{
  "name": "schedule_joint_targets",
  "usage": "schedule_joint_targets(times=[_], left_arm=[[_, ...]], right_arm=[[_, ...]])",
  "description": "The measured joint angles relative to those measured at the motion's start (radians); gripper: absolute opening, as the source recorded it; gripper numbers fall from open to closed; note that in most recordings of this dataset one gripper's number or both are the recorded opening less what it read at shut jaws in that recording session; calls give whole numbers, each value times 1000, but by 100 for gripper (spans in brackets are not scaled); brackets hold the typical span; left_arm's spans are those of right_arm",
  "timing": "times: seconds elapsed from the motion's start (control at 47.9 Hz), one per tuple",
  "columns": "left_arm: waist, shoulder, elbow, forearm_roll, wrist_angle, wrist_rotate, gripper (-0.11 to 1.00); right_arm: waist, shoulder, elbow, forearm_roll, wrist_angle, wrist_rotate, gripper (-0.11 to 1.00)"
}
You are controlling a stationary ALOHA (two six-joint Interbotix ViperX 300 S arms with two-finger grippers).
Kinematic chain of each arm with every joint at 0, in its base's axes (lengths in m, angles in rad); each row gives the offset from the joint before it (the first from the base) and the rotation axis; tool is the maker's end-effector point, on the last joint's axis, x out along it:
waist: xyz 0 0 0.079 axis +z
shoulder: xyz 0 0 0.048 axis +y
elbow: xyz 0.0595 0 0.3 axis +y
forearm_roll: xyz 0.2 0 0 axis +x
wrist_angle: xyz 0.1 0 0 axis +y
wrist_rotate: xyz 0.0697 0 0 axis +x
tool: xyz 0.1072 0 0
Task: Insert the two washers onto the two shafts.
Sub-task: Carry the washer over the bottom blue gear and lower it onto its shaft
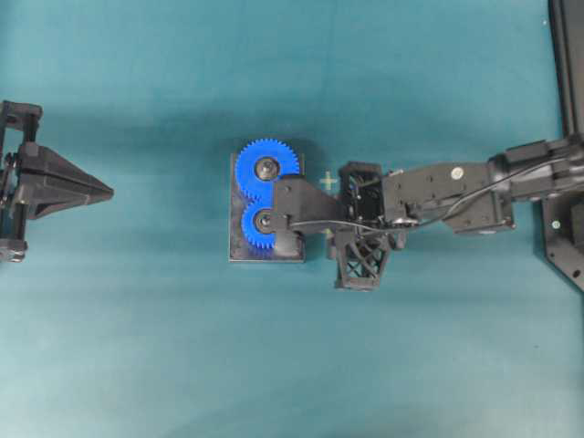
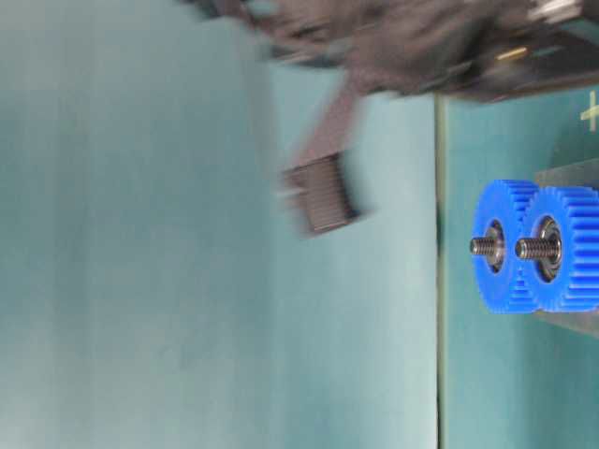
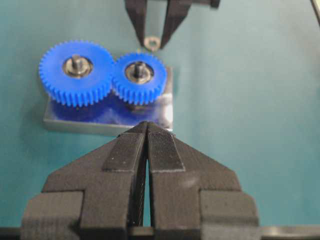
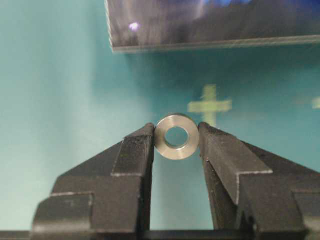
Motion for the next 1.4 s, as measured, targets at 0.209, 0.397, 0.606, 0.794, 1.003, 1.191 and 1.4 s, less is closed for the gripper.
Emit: schedule_joint_targets(times=[0.209,0.397,0.606,0.794,1.003,1.191,1.4], left_arm=[[2,-3,0,0,0,0,0],[2,-5,0,0,0,0,0],[0,-6,0,0,0,-2,0],[2,-9,3,0,0,0,0],[2,-11,6,0,0,-2,0],[2,-17,8,0,0,-2,0],[2,-18,11,0,-2,0,0]], right_arm=[[0,-12,-132,-74,101,2,29],[-5,21,-232,-91,120,0,29],[-5,72,-291,-91,121,-2,29],[-6,89,-308,-97,115,-2,29],[-12,103,-318,-98,104,-5,29],[-15,117,-324,-98,107,-6,29],[-15,117,-322,-98,107,-8,29]])
